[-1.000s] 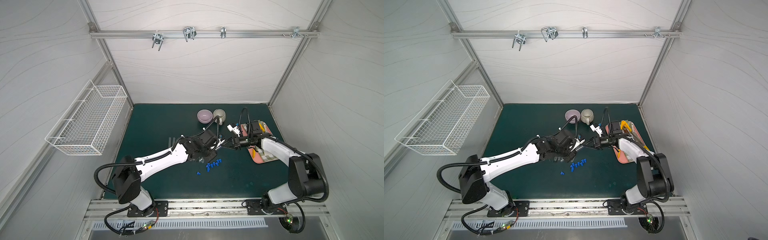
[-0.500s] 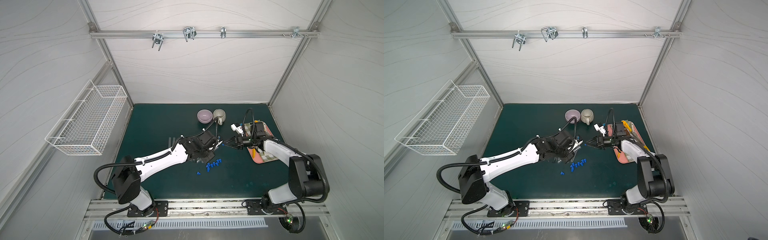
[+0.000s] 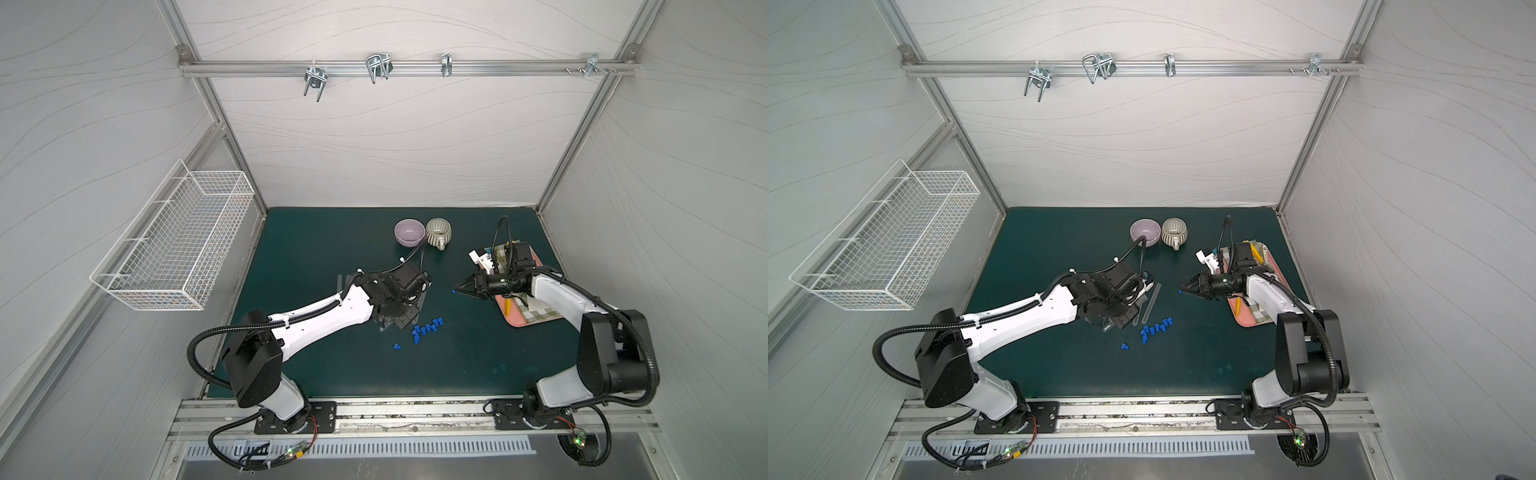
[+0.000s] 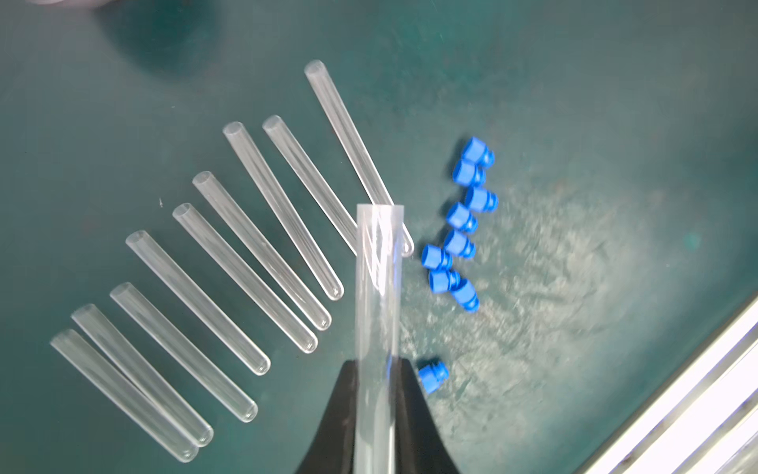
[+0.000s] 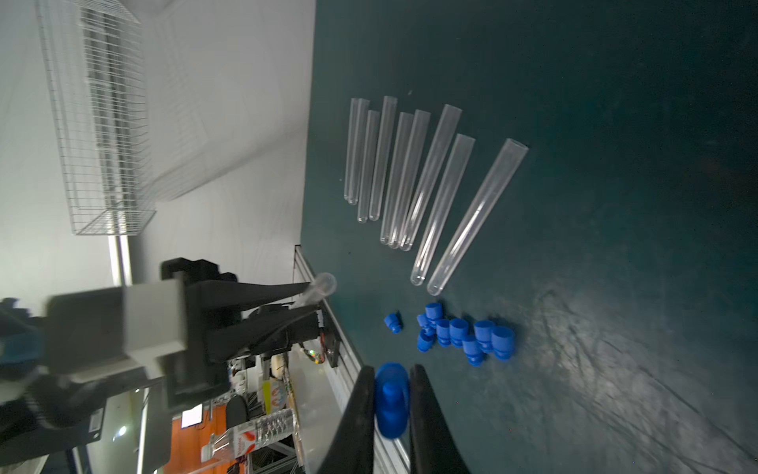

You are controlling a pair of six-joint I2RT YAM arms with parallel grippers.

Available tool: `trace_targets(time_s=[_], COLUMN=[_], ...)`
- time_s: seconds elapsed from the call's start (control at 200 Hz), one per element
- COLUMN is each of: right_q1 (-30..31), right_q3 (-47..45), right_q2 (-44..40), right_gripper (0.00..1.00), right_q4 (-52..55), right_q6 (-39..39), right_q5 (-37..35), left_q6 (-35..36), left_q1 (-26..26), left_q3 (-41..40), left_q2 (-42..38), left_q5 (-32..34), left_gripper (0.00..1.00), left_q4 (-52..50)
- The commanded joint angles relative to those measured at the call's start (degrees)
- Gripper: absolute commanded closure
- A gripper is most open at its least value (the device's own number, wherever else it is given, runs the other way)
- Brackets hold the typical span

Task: Remove stoppers from test tubes
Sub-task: Place the test tube at the center of the board, then place the stopper at the center of the board.

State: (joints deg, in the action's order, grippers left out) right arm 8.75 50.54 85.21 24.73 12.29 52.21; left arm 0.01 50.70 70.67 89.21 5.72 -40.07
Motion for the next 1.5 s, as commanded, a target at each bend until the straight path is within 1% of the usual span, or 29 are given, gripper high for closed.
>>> trace_targets(time_s=[0.0, 0.075, 0.2, 0.3, 0.455, 0.61, 0.88, 0.955, 1.051, 1.196, 1.496], right_q1=[1.56, 3.69, 5.9, 7.69, 8.57, 8.79, 9.44, 9.65, 9.65, 9.36, 5.81], right_q3=[-1.15, -0.83, -0.28, 0.41, 0.78, 1.21, 2.1, 2.1, 2.15, 2.1, 1.67], right_q2=[0.16, 1.97, 5.17, 7.27, 10.63, 12.28, 14.0, 14.14, 13.73, 11.93, 5.87], right_gripper=[1.0, 1.0, 1.0, 1.0, 0.99, 0.97, 0.94, 0.91, 0.84, 0.78, 0.63], right_q4=[5.68, 6.88, 7.76, 8.79, 8.57, 9.23, 10.0, 10.0, 10.0, 10.24, 10.52], right_q6=[-3.97, -4.85, -5.75, -6.63, -7.16, -7.98, -8.38, -8.25, -8.12, -7.8, -6.95], right_q5=[-8.15, -11.66, -15.07, -18.27, -18.19, -18.55, -18.89, -18.98, -19.2, -19.51, -17.91], left_q6=[-6.7, -10.2, -16.13, -18.14, -19.83, -21.43, -22.25, -22.4, -22.92, -23.65, -22.55], left_q1=[-0.82, -1.1, -2.34, -2.41, -2.37, -2.41, -2.5, -2.46, -2.44, -2.38, -2.39], left_q3=[7.25, 10.75, 16.25, 19.47, 22.65, 23.19, 24.77, 25.59, 26.99, 27.32, 29.42], left_q2=[1.86, 4.87, 10.73, 14.81, 20.31, 24.9, 30.53, 31.91, 33.96, 35.87, 39.27], left_q5=[-2.04, -1.03, -0.91, -0.33, -1.45, -2.5, -3.43, -3.34, -3.09, -1.34, 0.22], left_gripper=[0.95, 0.94, 0.94, 0.94, 0.94, 0.94, 0.95, 0.95, 0.95, 0.95, 0.95], left_q4=[3.52, 4.78, 5.36, 5.92, 7.48, 9.4, 11.75, 12.08, 11.99, 12.81, 13.18])
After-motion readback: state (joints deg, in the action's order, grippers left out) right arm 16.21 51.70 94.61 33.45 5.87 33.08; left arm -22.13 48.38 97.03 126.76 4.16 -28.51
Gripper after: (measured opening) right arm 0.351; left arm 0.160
